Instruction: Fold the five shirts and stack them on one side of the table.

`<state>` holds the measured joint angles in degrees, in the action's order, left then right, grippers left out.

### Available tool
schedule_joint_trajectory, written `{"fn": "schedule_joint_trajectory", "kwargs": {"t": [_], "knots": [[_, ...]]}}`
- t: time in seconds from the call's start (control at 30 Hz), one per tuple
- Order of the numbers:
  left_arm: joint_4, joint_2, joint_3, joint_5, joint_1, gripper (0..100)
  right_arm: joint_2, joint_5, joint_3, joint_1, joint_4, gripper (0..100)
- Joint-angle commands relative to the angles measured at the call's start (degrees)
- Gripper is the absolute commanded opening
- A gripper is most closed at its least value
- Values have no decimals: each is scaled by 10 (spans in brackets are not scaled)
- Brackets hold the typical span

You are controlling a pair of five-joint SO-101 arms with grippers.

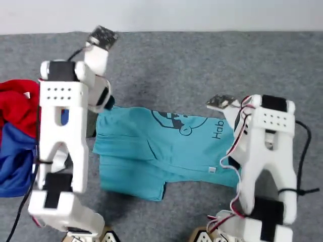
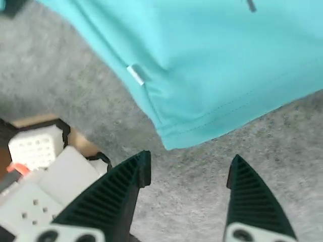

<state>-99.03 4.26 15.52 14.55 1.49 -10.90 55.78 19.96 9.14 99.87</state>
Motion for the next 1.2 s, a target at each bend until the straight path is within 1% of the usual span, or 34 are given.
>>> {"fn": "schedule_joint_trajectory", "kwargs": {"t": [0.0, 0.1, 0.27, 0.47, 0.6, 0.77, 0.83, 1.03, 1.17], "knots": [[-16, -76, -66, -3, -2, 174, -59, 33, 50, 0, -34, 251], [-15, -98, -104, -3, -2, 174, -67, 52, 105, 0, -82, 251], [-15, -103, -112, -5, -2, 173, -51, 72, 153, 0, -141, 251], [-15, -103, -113, -7, -2, 173, -6, 69, 161, -40, -151, 248], [-15, -104, -113, -7, -2, 173, 30, 69, 161, -43, -151, 243], [-15, -105, -114, -7, -2, 173, 48, 69, 161, -42, -151, 136], [-15, -105, -114, -7, -2, 173, 48, 69, 161, -41, -151, 118], [-15, -108, -114, -7, -2, 172, 43, 72, 161, -17, -141, 125], [-15, -108, -114, -7, -3, 146, 43, 92, 161, -10, -102, 212]]}}
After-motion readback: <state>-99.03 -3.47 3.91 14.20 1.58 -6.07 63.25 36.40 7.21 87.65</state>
